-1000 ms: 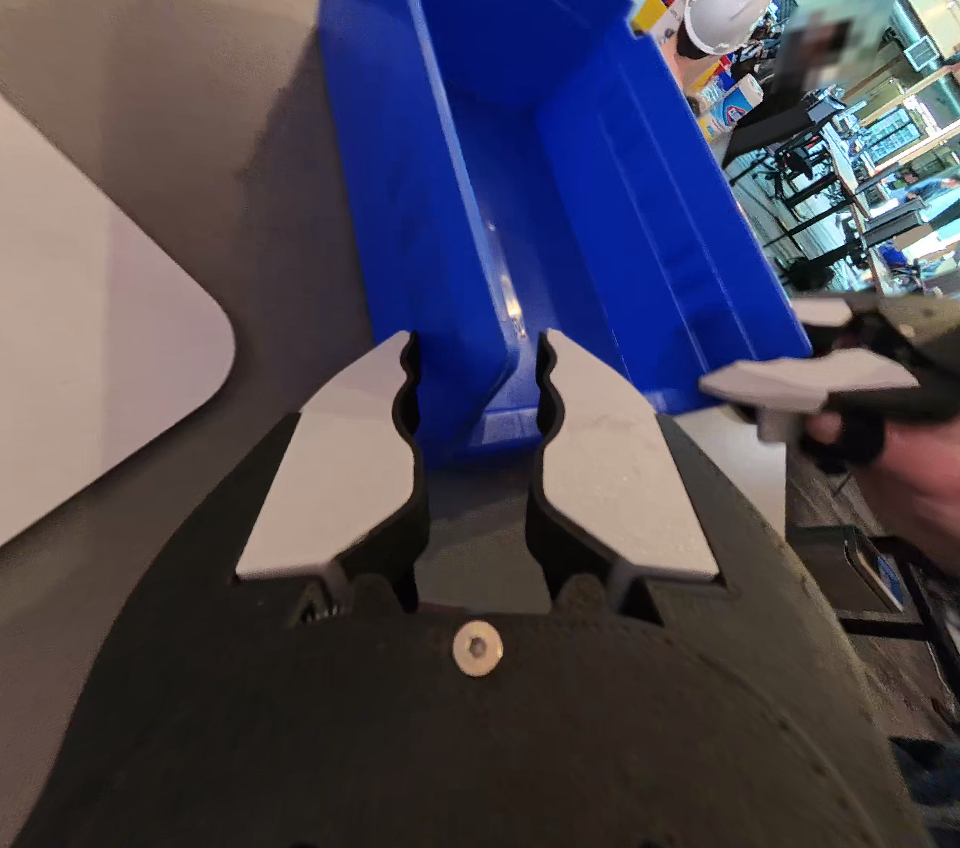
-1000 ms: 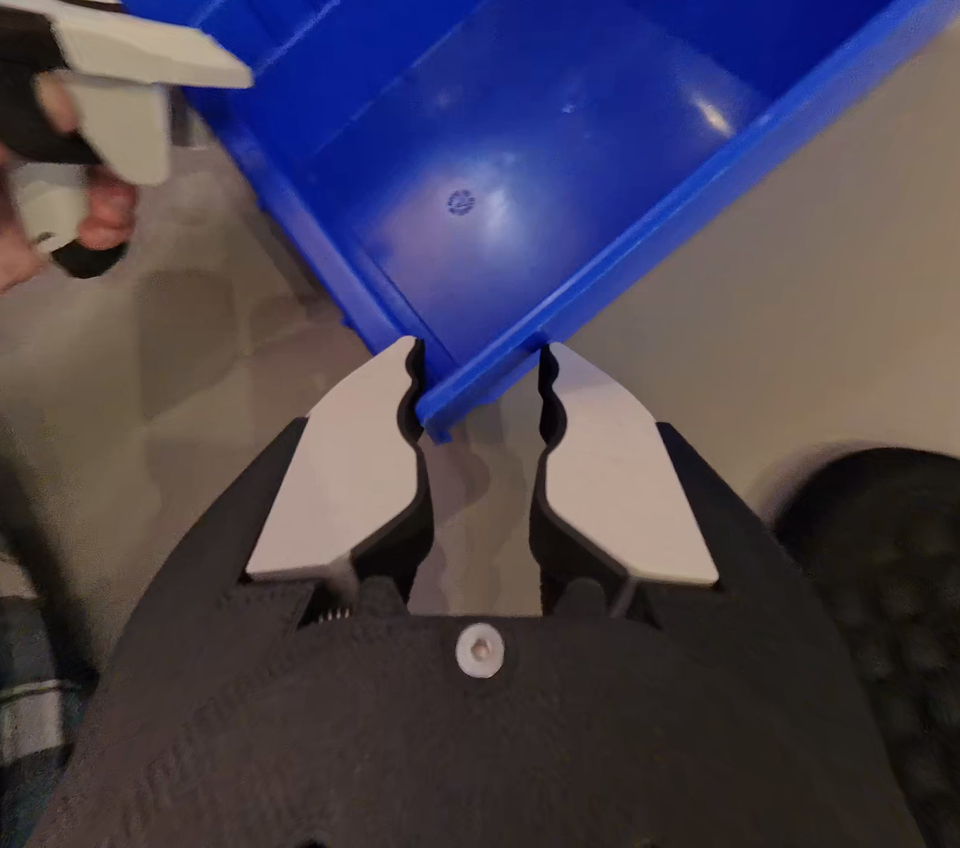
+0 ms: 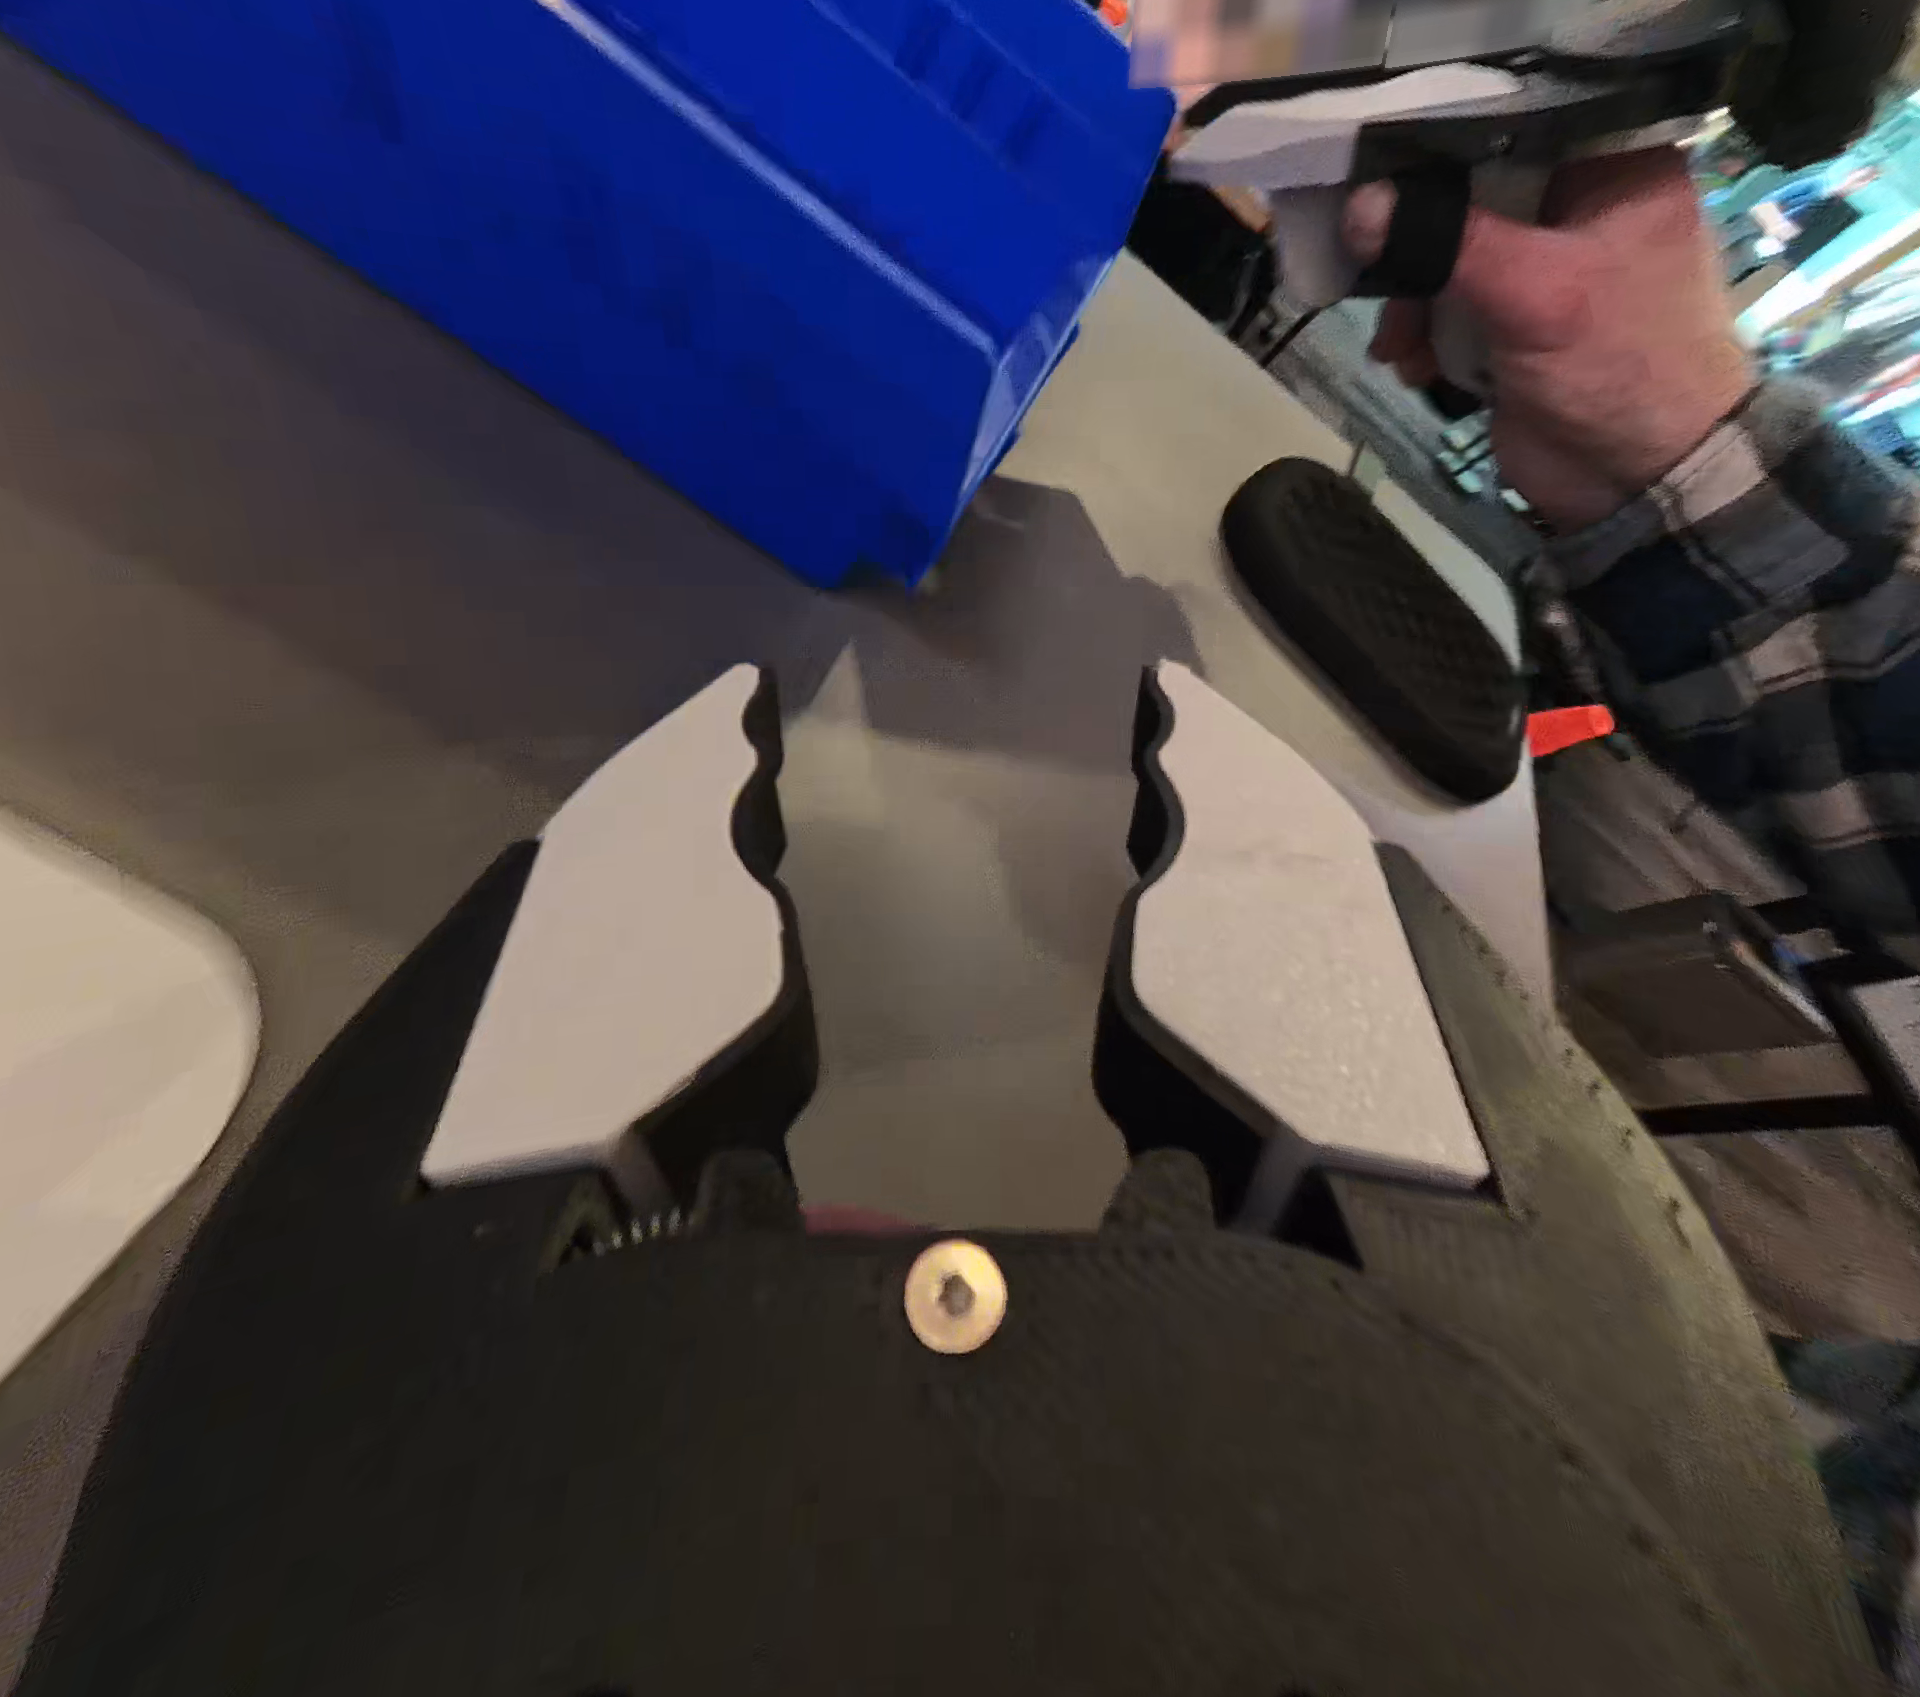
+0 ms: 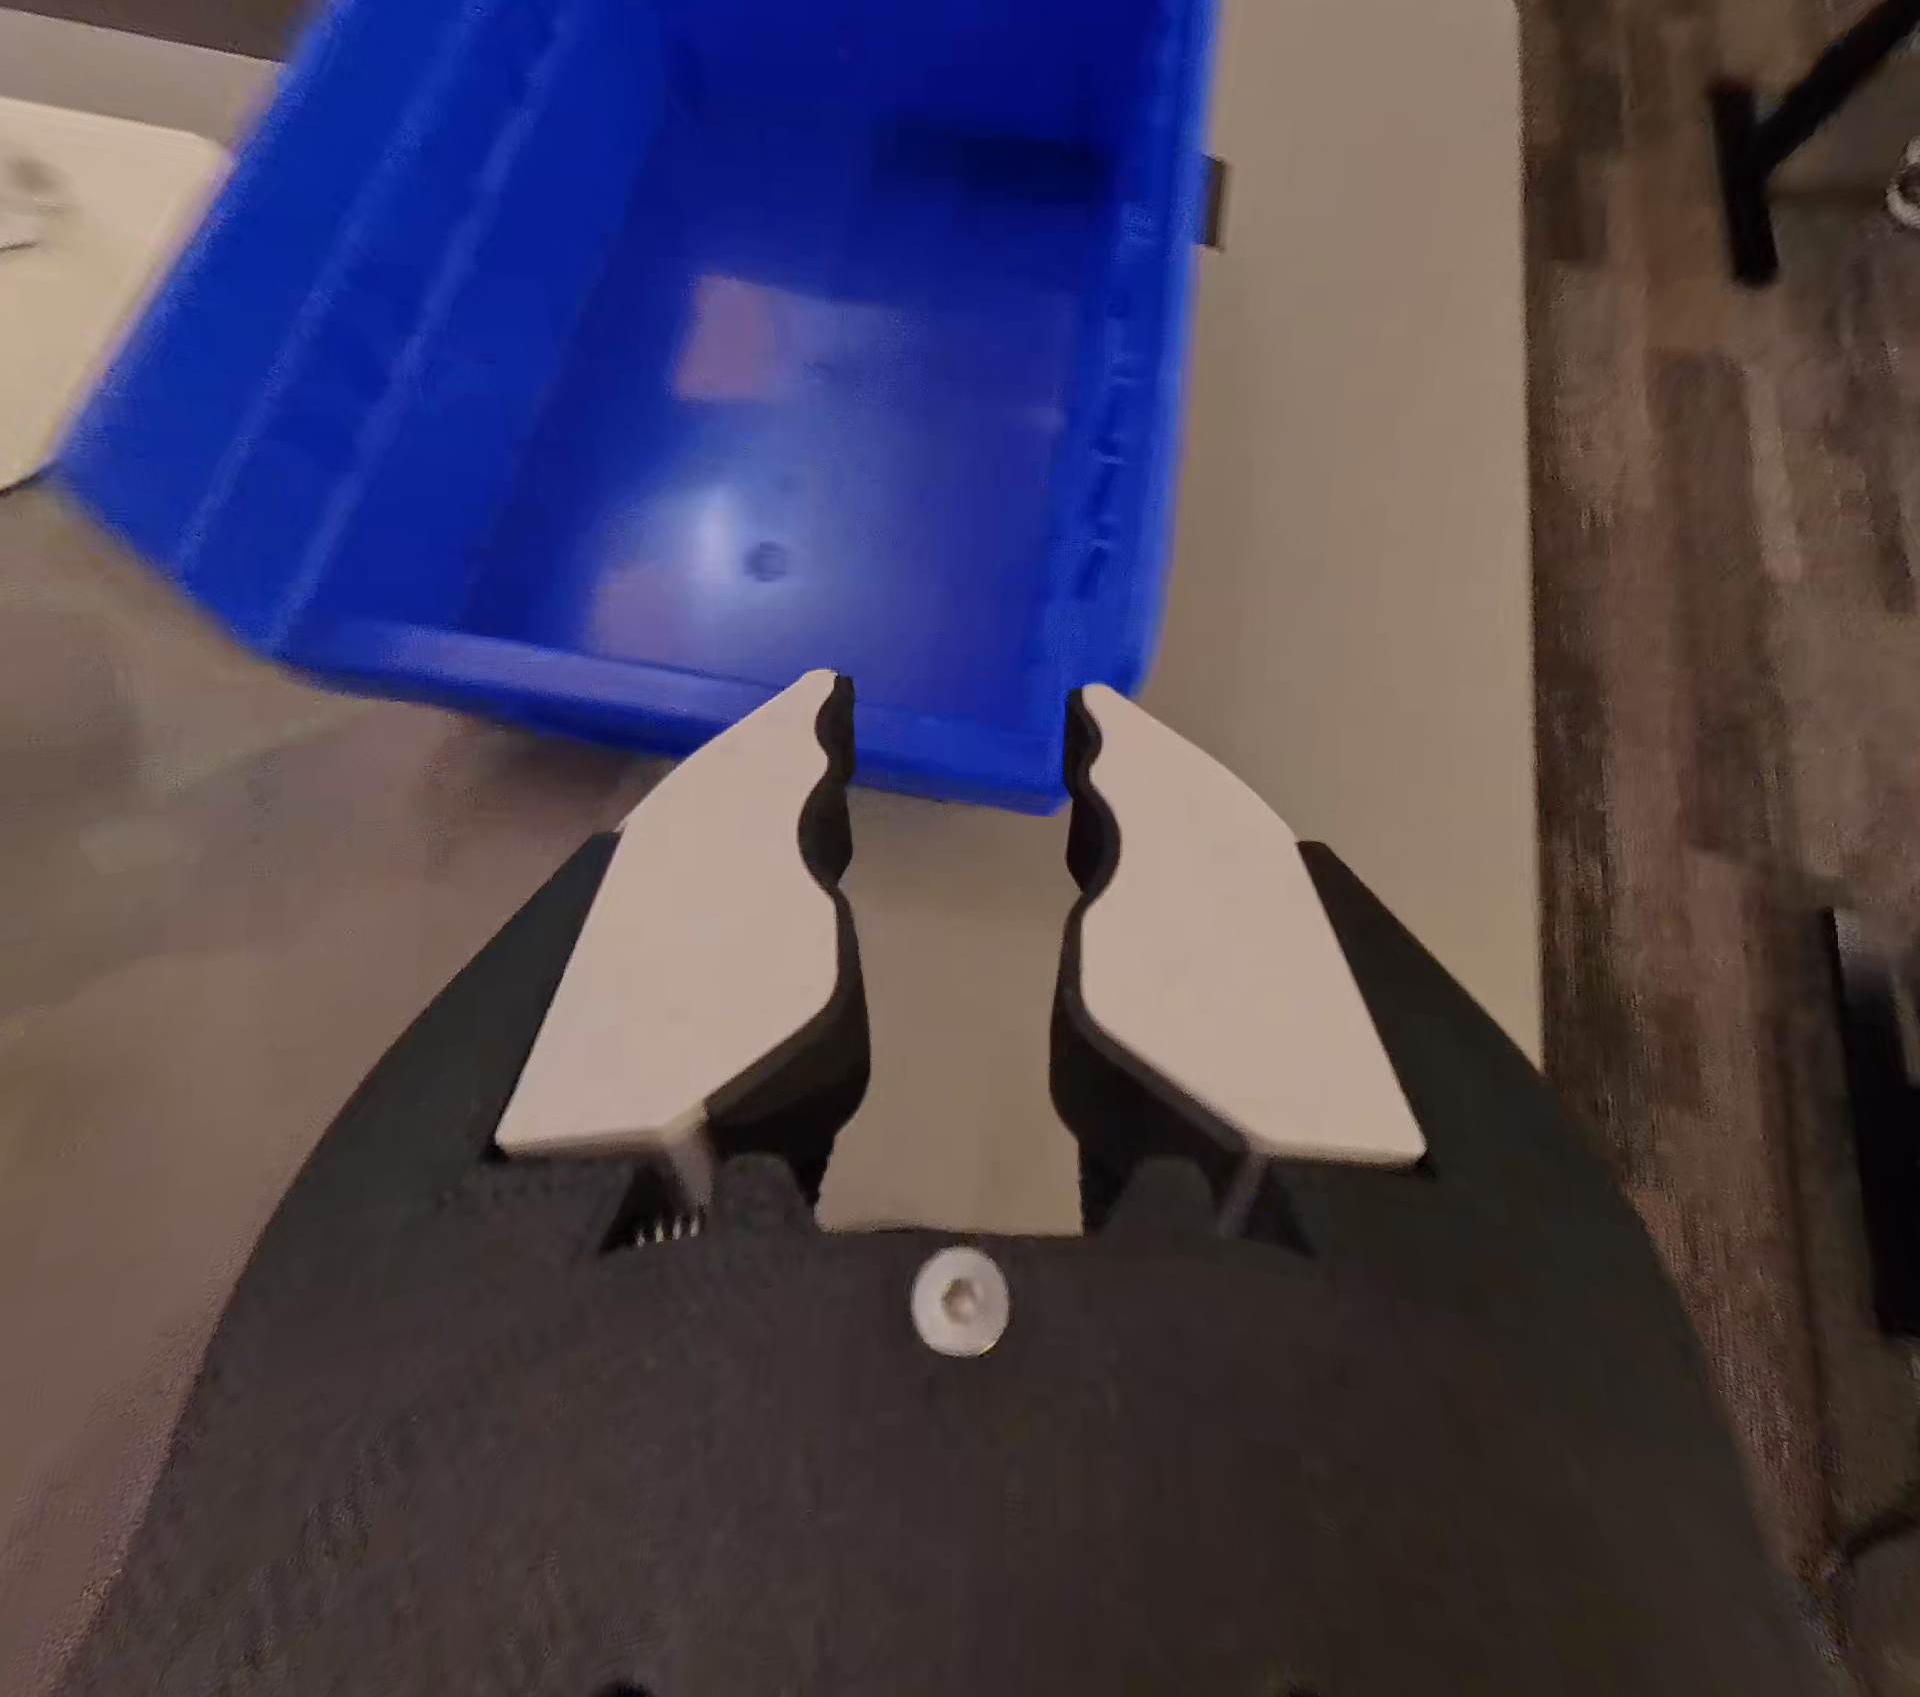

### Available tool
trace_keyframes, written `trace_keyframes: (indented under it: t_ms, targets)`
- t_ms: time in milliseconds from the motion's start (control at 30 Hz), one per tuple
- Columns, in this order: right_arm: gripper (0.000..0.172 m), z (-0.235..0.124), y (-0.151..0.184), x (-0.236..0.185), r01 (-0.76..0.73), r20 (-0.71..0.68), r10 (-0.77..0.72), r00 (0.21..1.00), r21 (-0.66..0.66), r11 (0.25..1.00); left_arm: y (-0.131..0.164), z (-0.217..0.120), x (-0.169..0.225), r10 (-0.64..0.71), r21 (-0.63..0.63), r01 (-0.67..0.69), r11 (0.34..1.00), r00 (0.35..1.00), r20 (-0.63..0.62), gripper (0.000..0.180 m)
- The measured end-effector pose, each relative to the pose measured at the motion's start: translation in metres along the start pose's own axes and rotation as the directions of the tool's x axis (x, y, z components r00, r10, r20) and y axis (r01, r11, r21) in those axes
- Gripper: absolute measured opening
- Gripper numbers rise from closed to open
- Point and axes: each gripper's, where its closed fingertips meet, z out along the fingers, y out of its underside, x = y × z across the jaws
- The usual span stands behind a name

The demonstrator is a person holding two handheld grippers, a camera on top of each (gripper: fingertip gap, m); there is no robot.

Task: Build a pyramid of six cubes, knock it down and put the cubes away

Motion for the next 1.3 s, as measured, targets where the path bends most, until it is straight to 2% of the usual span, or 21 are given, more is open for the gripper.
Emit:
trace_keyframes:
  t_ms: [167,267,367,467,567,633,733,867,933,1000,1100,1167,1300]
  targets:
    - [0.037,-0.024,0.014,-0.074,0.158,0.014,-0.158,0.987,0.012,0.987,0.041,-0.082,-0.025,-0.019,0.008,0.018,1.0,0.984,0.176,0.071]
    - [0.039,-0.023,0.026,-0.13,0.155,0.118,-0.157,0.98,0.024,0.988,0.068,-0.134,-0.048,-0.034,0.007,0.034,0.999,0.945,0.324,0.075]
    - [0.057,-0.007,0.046,-0.182,0.153,0.222,-0.147,0.964,-0.009,0.988,0.097,-0.185,-0.077,-0.062,0.009,0.066,0.998,0.874,0.482,0.089]
    - [0.078,0.013,0.061,-0.231,0.18,0.315,-0.158,0.936,-0.043,0.983,0.123,-0.238,-0.109,-0.113,0.026,0.124,0.992,0.768,0.631,0.123]
    - [0.094,0.031,0.065,-0.26,0.224,0.327,-0.197,0.924,-0.046,0.974,0.139,-0.285,-0.127,-0.169,0.075,0.165,0.983,0.688,0.706,0.128]
    - [0.102,0.04,0.063,-0.264,0.241,0.301,-0.215,0.929,-0.052,0.969,0.151,-0.314,-0.137,-0.181,0.079,0.186,0.979,0.635,0.751,0.131]
    - [0.105,0.048,0.056,-0.258,0.19,0.256,-0.172,0.951,-0.048,0.981,0.171,-0.361,-0.153,-0.192,0.084,0.218,0.972,0.542,0.818,0.134]
    - [0.128,0.062,0.068,-0.237,0.146,0.169,-0.128,0.977,-0.1,0.984,0.196,-0.419,-0.173,-0.183,0.087,0.239,0.967,0.42,0.889,0.141]
    - [0.136,0.068,0.074,-0.231,0.149,0.137,-0.133,0.982,-0.12,0.981,0.207,-0.437,-0.183,-0.186,0.094,0.249,0.964,0.381,0.905,0.145]
    - [0.137,0.07,0.074,-0.231,0.144,0.128,-0.127,0.984,-0.129,0.981,0.217,-0.447,-0.19,-0.161,0.069,0.26,0.963,0.353,0.922,0.146]
    - [0.137,0.071,0.076,-0.231,0.11,0.138,-0.089,0.986,-0.151,0.982,0.222,-0.447,-0.198,-0.12,0.026,0.25,0.968,0.369,0.921,0.146]
    - [0.137,0.072,0.076,-0.231,0.111,0.137,-0.09,0.986,-0.152,0.982,0.225,-0.447,-0.202,-0.171,0.062,0.28,0.958,0.387,0.906,0.146]
    - [0.137,0.072,0.076,-0.231,0.111,0.138,-0.09,0.986,-0.151,0.982,0.222,-0.446,-0.203,-0.149,0.044,0.26,0.965,0.401,0.904,0.144]
